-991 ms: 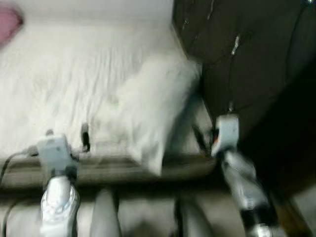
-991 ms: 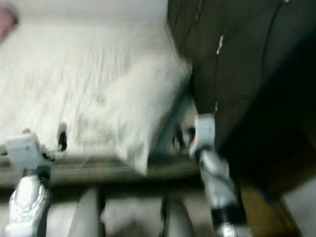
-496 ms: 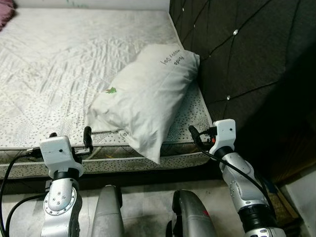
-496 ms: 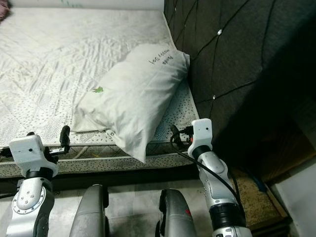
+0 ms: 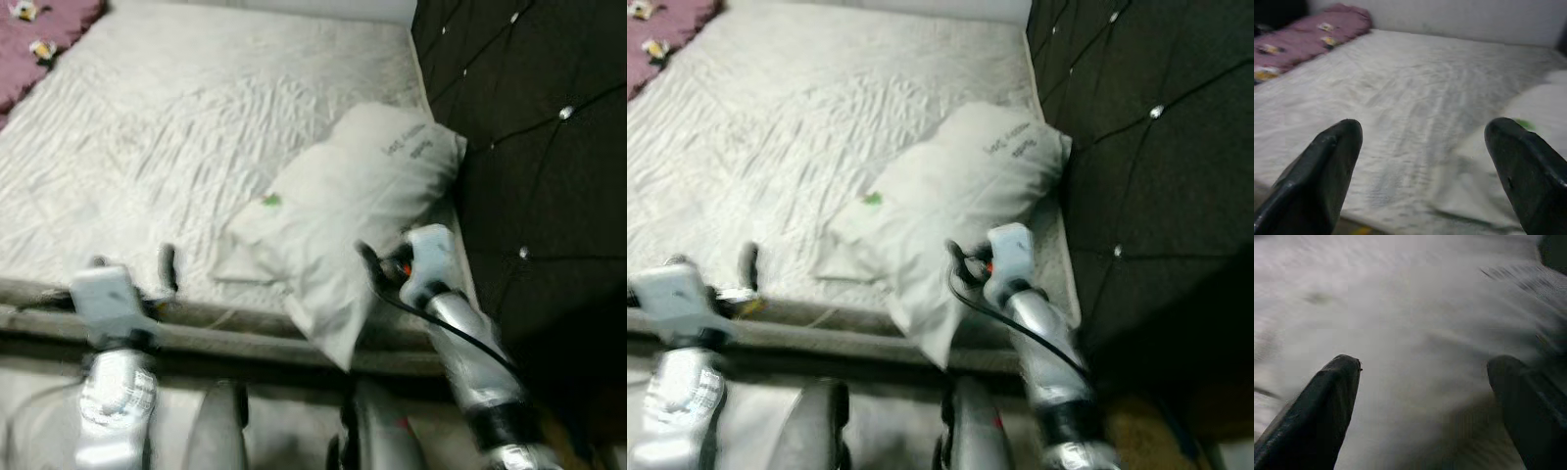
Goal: Clean up the room
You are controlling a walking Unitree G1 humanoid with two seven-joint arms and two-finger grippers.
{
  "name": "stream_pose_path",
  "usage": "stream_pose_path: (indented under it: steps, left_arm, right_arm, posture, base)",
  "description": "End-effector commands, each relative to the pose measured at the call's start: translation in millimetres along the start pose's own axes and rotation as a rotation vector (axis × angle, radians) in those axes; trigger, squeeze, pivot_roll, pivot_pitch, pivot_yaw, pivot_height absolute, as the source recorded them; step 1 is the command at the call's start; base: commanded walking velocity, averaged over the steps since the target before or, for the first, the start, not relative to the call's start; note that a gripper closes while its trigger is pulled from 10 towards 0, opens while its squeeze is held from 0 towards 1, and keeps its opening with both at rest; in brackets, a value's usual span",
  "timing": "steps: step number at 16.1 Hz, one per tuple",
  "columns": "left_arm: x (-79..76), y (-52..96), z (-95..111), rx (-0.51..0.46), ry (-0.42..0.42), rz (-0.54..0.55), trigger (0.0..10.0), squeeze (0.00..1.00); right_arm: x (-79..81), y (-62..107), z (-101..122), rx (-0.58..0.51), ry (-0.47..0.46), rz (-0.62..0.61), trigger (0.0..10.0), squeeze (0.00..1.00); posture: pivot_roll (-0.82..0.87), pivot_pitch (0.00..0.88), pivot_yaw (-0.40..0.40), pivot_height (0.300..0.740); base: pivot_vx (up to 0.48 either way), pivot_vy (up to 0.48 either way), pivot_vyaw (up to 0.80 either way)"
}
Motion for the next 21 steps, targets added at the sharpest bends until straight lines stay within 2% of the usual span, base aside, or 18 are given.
stream_pose_path:
  steps: [1, 7, 9, 10, 11, 12, 14, 15, 17, 21]
  left_arm:
    - [5.9, 0.2, 0, 0.005, -0.015, 0.011, 10.0, 0.0]
    - [1.6, -0.7, -4, 0.026, -0.011, 0.001, 10.0, 0.0]
    - [4.9, 4.6, -21, 0.138, -0.07, -0.008, 10.0, 0.0]
    - [10.7, 12.3, -33, 0.208, -0.107, -0.012, 10.0, 0.0]
    - [14.6, 16.9, -34, 0.214, -0.104, -0.009, 10.0, 0.0]
    - [17.1, 19.1, -34, 0.221, -0.121, -0.009, 10.0, 0.0]
    - [31.0, 32.5, -36, 0.248, -0.143, 0.038, 10.0, 0.0]
    - [32.9, 34.6, -36, 0.254, -0.147, 0.044, 10.0, 0.0]
    - [40.7, 49.4, -42, 0.3, -0.169, 0.068, 10.0, 0.0]
    - [40.8, 51.6, -35, 0.287, -0.166, 0.082, 10.0, 0.0]
  right_arm:
    - [2.5, -2.5, 3, -0.008, -0.002, 0.008, 10.0, 0.0]
    - [1.8, -3.0, 0, 0.013, 0.002, 0.015, 10.0, 0.0]
    - [0.2, -5.0, -14, 0.141, 0.039, 0.042, 10.0, 0.0]
    - [-4.4, -5.5, -26, 0.258, 0.06, 0.055, 10.0, 0.0]
    - [-5.8, -4.4, -33, 0.324, 0.083, 0.092, 10.0, 0.0]
    - [-6.6, -3.5, -36, 0.354, 0.101, 0.11, 10.0, 0.0]
    - [-5.6, -3.5, -43, 0.423, 0.103, 0.174, 10.0, 0.0]
    - [-4.9, -3.8, -44, 0.431, 0.106, 0.181, 10.0, 0.0]
    - [-4.4, -11.8, -44, 0.457, 0.116, 0.158, 10.0, 0.0]
    - [6.4, -13.5, -49, 0.504, 0.126, 0.239, 10.0, 0.0]
  posture:
    - [0.01, 0.101, -0.06, 0.631]
    - [0.01, 0.095, -0.063, 0.631]
    - [0.01, 0.098, -0.063, 0.631]
    - [0.02, 0.099, -0.063, 0.631]
    - [0.03, 0.109, -0.067, 0.631]
    - [0.03, 0.109, -0.067, 0.631]
    - [0.07, 0.123, -0.077, 0.631]
    - [0.07, 0.123, -0.077, 0.631]
    - [0.1, 0.136, -0.086, 0.631]
    - [0.12, 0.152, -0.089, 0.576]
  base:
    - [0.307, 0.0, 0.0]
    - [0.0, 0.0, 0.0]
    - [0.0, 0.0, 0.0]
    - [0.0, 0.0, 0.0]
    - [0.0, 0.0, 0.0]
    - [0.0, 0.0, 0.0]
    - [0.0, 0.0, 0.0]
    - [0.0, 0.0, 0.0]
    - [0.0, 0.0, 0.0]
    - [0.0, 0.0, 0.0]
Point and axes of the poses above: a point about 5 cm out from each wrist's last joint towards the gripper, its own y axis pointing back from the gripper into the wrist, its own z axis along the axis of the wrist's last joint, x = y × z, the point moved 1 cm from there along -y, pointing out of the wrist towards the gripper, and after that the axes turned 7 degrees about -y, right-handed, at the moved point
